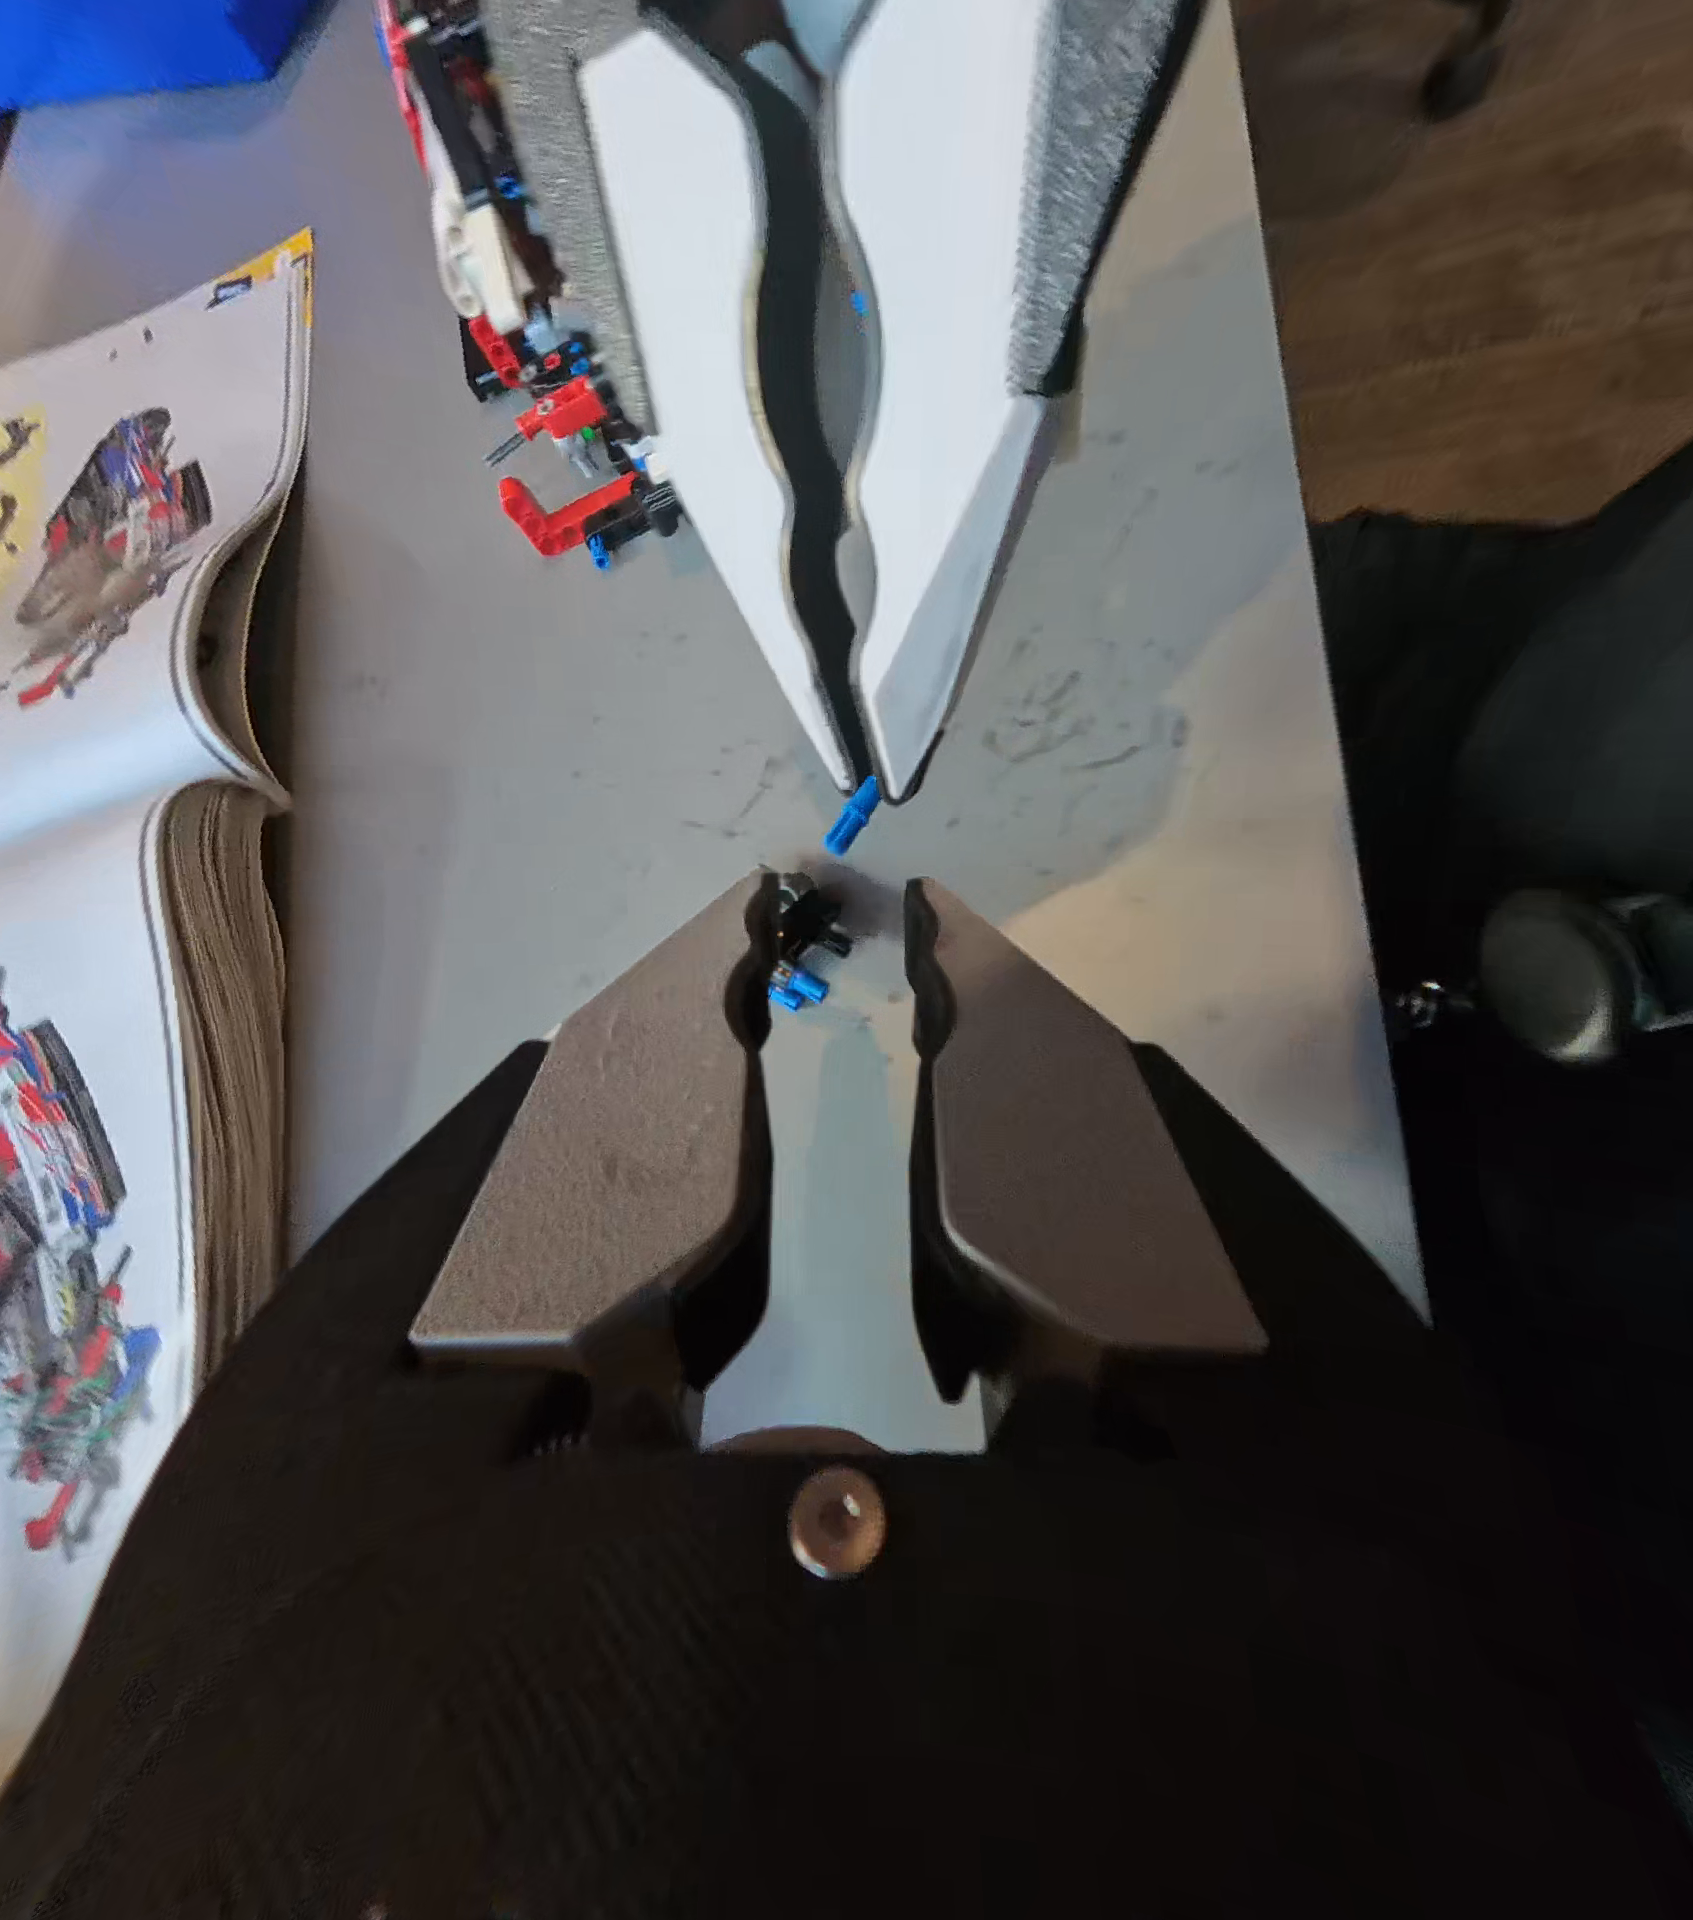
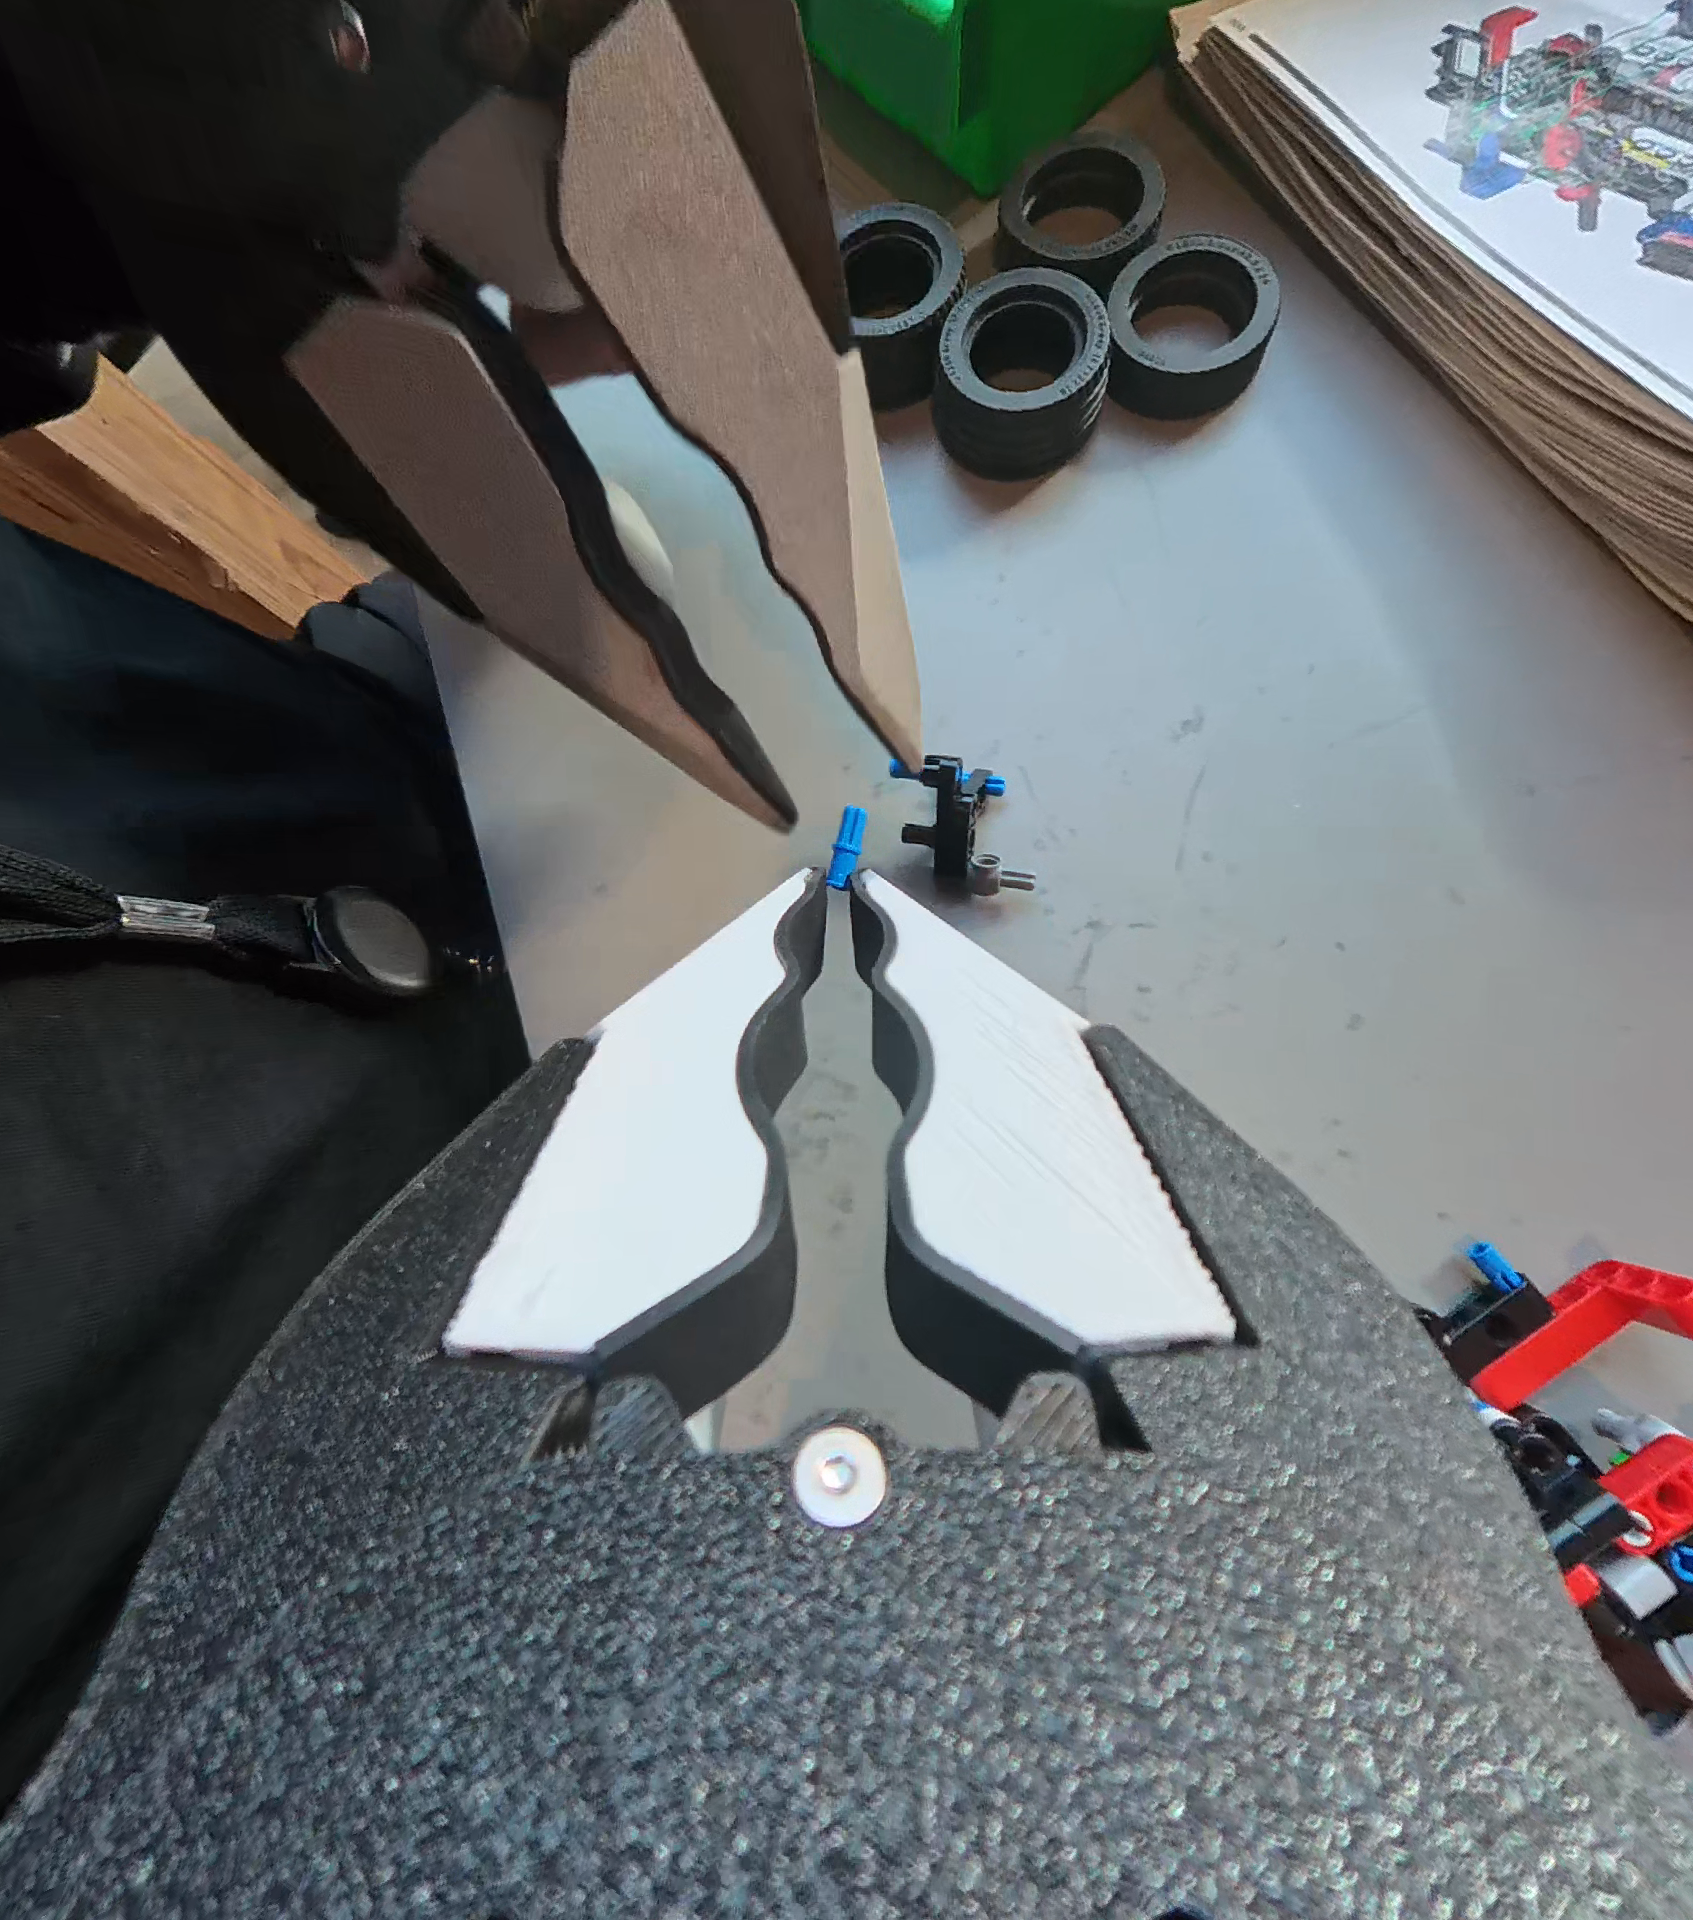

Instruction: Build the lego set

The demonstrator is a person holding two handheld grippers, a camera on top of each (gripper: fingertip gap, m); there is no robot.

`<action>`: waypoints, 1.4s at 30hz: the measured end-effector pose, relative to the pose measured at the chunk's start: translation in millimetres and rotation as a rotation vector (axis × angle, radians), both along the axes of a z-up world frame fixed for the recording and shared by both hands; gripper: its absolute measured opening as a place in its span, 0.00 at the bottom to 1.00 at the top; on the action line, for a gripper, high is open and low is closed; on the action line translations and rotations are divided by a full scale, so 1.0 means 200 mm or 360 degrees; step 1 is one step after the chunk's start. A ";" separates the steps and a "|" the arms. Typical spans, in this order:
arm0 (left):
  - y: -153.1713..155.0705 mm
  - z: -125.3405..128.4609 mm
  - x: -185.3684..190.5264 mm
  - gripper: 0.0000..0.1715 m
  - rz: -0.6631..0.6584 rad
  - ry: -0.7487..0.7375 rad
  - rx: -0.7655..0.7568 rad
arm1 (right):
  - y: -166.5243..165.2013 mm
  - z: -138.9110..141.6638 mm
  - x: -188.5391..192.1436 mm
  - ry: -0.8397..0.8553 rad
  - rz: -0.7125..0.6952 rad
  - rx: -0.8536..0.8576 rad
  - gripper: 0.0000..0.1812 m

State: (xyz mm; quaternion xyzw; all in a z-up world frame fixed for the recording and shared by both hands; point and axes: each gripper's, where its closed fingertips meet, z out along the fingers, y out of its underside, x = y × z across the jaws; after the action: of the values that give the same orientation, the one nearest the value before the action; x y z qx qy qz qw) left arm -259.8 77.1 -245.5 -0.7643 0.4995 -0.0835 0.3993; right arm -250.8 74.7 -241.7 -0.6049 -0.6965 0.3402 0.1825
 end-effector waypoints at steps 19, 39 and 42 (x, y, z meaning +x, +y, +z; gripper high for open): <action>0.08 0.04 0.05 0.00 0.0199 -0.0088 0.0268 | 0.03 0.09 0.02 0.0225 -0.0115 -0.0135 0.07; 0.07 0.09 0.07 0.00 0.0259 -0.0360 0.0254 | 0.04 0.13 0.01 0.0294 -0.0114 -0.0102 0.02; 0.07 0.09 0.07 0.00 0.0272 -0.0388 0.0244 | 0.04 0.14 0.01 0.0296 -0.0111 -0.0086 0.02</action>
State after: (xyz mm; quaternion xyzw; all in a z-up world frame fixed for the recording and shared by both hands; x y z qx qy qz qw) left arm -245.6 91.0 -227.8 -0.7555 0.3854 -0.1030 0.5197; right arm -249.8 81.9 -214.6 -0.5993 -0.6456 0.4070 0.2417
